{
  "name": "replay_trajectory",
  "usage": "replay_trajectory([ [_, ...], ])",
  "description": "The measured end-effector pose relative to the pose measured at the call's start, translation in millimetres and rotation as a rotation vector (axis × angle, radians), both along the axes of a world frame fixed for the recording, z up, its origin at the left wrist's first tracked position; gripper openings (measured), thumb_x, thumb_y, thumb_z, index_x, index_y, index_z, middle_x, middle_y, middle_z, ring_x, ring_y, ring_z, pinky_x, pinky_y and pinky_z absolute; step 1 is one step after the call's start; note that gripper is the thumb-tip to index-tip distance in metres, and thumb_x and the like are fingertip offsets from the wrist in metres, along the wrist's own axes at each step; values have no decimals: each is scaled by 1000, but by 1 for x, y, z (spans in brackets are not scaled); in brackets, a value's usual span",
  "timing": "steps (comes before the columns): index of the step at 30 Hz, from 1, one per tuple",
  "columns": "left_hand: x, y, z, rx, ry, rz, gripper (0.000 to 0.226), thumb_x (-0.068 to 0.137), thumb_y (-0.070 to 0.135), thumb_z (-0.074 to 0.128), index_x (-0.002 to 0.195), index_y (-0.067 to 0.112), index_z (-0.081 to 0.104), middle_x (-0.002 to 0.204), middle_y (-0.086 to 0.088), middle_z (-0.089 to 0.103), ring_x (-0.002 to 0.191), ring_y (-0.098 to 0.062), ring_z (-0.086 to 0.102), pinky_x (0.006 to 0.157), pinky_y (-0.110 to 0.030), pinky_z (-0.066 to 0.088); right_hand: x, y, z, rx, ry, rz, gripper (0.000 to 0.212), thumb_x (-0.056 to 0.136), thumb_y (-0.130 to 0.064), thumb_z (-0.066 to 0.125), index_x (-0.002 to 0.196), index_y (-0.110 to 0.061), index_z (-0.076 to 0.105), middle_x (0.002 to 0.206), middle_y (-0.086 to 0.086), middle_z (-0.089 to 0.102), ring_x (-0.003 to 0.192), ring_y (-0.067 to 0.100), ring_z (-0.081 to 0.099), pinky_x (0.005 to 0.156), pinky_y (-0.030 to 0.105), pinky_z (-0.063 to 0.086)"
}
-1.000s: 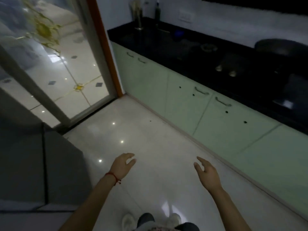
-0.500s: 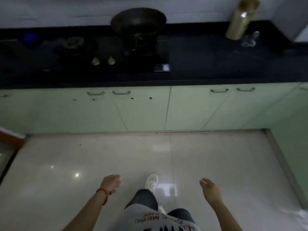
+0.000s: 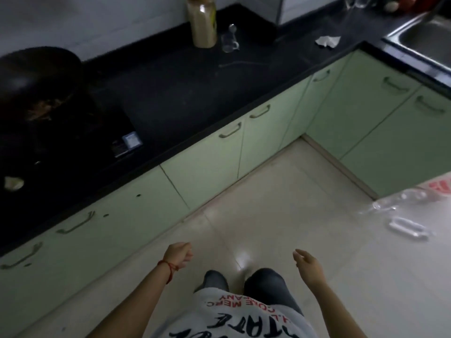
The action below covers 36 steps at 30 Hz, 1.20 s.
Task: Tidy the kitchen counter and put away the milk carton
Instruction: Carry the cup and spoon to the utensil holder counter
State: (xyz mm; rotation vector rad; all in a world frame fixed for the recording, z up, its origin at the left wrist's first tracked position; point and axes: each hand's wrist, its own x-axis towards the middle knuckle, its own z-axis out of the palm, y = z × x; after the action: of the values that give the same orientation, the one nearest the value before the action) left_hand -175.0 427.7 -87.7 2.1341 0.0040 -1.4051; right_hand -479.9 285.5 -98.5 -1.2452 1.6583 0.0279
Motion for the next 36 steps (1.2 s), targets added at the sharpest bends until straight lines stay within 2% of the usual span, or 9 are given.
replay_trajectory([
  [2, 7, -40, -1, -17, -3, -61, 13, 90, 17, 50, 85, 8, 58, 72, -5, 58, 65, -15, 55, 59, -24, 41, -6, -14, -7, 10, -5, -67, 38, 93, -24, 48, 124, -3, 53, 127, 20, 58, 115, 35, 55, 102, 46, 42],
  [8, 18, -154, -5, -90, -41, -126, 13, 90, 18, 49, 88, 8, 59, 78, -9, 60, 64, -14, 54, 58, -24, 41, -18, -79, -23, 34, -9, -175, 38, 93, -25, 48, 123, -2, 54, 125, 20, 59, 115, 36, 54, 101, 47, 43],
  [11, 16, -199, -8, -102, -43, -86, 23, 91, 17, 50, 69, 12, 56, 70, -4, 57, 62, -14, 53, 56, -24, 40, -18, -132, -23, 31, -19, -143, 38, 94, -24, 47, 124, -1, 53, 125, 21, 59, 116, 36, 54, 102, 49, 42],
  [17, 9, -264, -17, -59, -49, 63, 24, 91, 17, 50, 67, 14, 56, 71, -5, 58, 63, -16, 53, 58, -25, 40, -3, -264, -11, -10, -54, -2, 38, 95, -24, 45, 125, -2, 52, 128, 19, 56, 118, 35, 52, 103, 48, 41],
  [23, 6, -310, -19, -25, -34, 184, 18, 92, 17, 49, 79, 8, 58, 81, -10, 59, 69, -21, 54, 60, -23, 39, 34, -372, -3, -23, -81, 46, 37, 94, -25, 46, 123, -5, 54, 126, 18, 59, 115, 34, 55, 101, 48, 43],
  [26, 15, -329, -22, -1, -16, 212, 24, 92, 19, 48, 104, 1, 60, 97, -14, 61, 86, -26, 56, 63, -23, 41, 58, -410, -3, -30, -90, 111, 37, 94, -25, 45, 124, -4, 54, 125, 18, 59, 114, 33, 55, 99, 45, 43],
  [28, 23, -345, -26, 16, 1, 236, 29, 92, 19, 48, 110, -2, 58, 99, -15, 61, 90, -26, 56, 65, -24, 42, 72, -434, -6, -23, -87, 152, 37, 95, -25, 45, 124, -5, 54, 125, 17, 59, 115, 33, 55, 99, 44, 44],
  [32, 37, -381, -33, 42, 31, 285, 27, 91, 15, 48, 109, -2, 58, 98, -16, 61, 89, -27, 56, 66, -27, 42, 96, -479, -9, -13, -49, 187, 35, 94, -23, 47, 122, -5, 56, 125, 18, 60, 110, 32, 58, 95, 43, 45],
  [36, 42, -411, -32, 56, 76, 344, 20, 91, 16, 49, 101, 1, 59, 81, -10, 61, 78, -25, 56, 72, -30, 42, 125, -518, 6, -4, -64, 260, 34, 94, -19, 46, 123, -3, 54, 121, 20, 61, 96, 23, 56, 87, 38, 45],
])
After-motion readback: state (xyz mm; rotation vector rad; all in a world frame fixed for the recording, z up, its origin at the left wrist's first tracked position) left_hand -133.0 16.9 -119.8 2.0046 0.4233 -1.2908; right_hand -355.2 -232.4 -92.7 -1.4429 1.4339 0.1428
